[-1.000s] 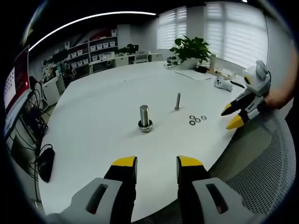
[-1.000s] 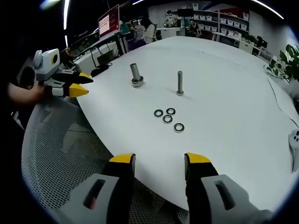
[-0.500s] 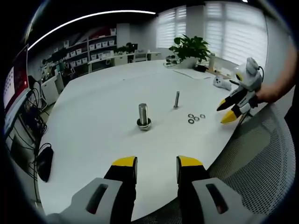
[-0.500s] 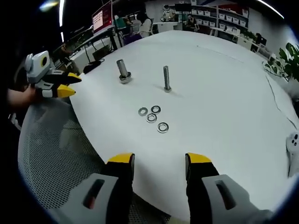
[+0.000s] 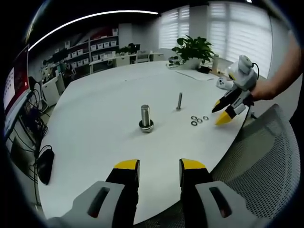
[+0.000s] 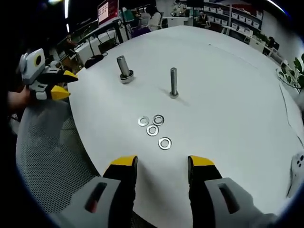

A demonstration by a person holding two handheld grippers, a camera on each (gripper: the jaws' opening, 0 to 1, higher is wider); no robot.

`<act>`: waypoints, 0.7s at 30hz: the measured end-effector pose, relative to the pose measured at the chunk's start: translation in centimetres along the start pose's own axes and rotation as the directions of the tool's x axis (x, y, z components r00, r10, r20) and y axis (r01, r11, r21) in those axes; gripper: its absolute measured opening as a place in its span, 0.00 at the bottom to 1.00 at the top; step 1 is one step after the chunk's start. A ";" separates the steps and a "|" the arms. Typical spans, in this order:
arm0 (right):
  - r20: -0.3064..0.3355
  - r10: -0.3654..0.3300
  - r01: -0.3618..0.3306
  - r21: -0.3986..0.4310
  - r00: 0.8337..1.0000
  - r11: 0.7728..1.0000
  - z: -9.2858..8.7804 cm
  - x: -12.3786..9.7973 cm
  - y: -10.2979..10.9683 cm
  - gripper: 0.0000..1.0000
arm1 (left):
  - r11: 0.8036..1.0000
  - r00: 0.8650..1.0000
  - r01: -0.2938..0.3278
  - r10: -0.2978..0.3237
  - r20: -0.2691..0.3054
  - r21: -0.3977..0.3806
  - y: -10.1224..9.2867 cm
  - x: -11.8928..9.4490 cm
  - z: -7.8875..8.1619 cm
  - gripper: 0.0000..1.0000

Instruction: Place the washer onto the threaded stud by aligning its center hole with the stud, sliding it down to the base, and recovering from edge contact or off-axis alignment until the washer reaches the visible bottom stop.

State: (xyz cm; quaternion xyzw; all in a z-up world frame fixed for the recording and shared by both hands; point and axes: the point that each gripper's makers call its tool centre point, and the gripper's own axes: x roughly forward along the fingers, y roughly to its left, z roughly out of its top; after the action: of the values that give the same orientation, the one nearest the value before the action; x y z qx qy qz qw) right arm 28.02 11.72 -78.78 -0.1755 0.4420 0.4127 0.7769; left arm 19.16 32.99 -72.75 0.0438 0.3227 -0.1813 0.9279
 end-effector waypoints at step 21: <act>-0.051 0.041 -0.044 -0.047 0.998 0.998 0.6 1.0 -0.1 0.44 | 1.000 1.000 0.004 -0.004 -0.002 0.005 -0.1 0.0 -0.1 0.31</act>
State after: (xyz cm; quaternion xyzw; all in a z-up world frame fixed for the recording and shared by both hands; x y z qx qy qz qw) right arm 28.71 12.59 -79.30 -0.1950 0.4546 0.4351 0.7523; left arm 19.03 32.90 -72.84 0.0457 0.3235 -0.1841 0.9270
